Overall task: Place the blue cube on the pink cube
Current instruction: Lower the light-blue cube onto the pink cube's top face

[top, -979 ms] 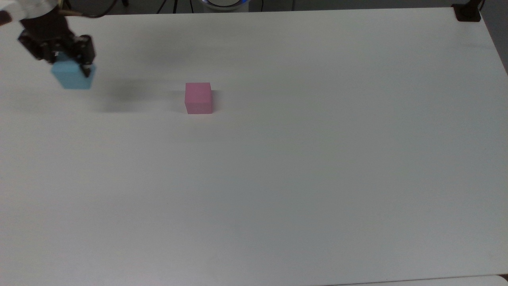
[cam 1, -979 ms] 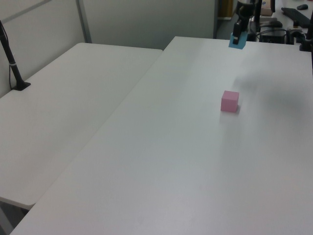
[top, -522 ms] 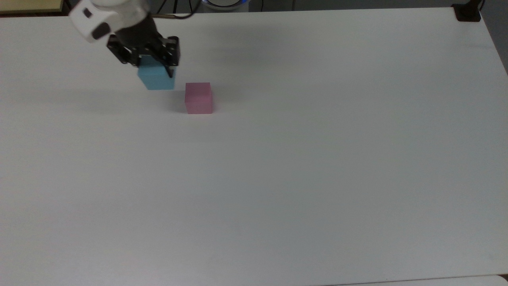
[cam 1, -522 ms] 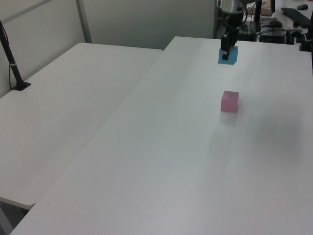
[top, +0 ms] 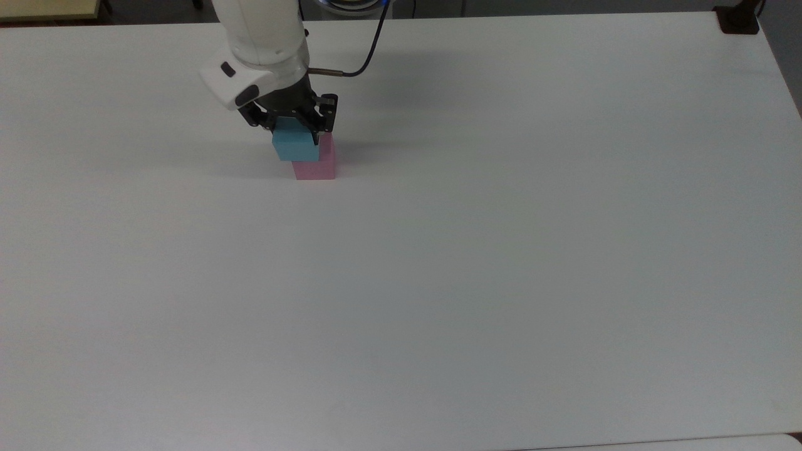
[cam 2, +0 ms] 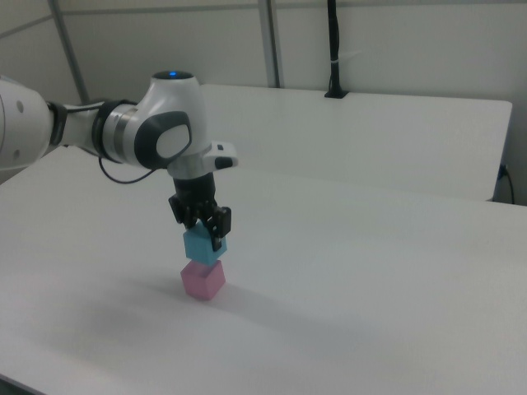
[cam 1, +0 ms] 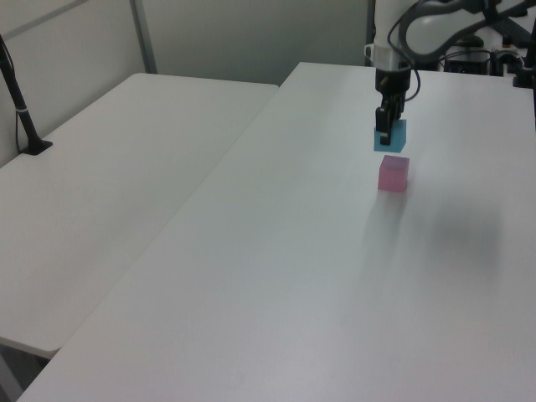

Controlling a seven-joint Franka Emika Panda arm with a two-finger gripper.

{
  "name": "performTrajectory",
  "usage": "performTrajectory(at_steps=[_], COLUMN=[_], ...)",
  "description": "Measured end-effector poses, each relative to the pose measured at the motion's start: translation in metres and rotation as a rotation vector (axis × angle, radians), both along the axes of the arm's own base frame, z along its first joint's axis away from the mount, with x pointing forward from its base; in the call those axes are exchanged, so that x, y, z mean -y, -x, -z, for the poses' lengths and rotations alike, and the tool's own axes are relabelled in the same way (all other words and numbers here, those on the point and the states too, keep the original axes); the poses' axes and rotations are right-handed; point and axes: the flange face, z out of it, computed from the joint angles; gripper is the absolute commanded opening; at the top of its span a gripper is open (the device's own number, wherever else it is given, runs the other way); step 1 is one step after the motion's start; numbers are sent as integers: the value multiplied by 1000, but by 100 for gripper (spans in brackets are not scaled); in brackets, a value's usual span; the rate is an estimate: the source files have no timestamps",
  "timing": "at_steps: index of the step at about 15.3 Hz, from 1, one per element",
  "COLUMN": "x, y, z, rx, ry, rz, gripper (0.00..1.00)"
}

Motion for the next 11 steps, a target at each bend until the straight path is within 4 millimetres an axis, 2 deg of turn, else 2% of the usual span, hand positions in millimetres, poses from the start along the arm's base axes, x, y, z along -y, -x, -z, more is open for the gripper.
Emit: performTrajectory(at_steps=[2, 5, 6, 7, 8, 11], x=[-7, -9, -9, -9, -9, -9], y=[8, 19, 20, 21, 21, 21], z=[11, 16, 15, 14, 13, 12], rx=[-16, -10, -6, -4, -2, 1], ry=[28, 48, 49, 50, 50, 51], rz=[-17, -29, -29, -29, -29, -20], gripper=[46, 48, 59, 76, 99, 100])
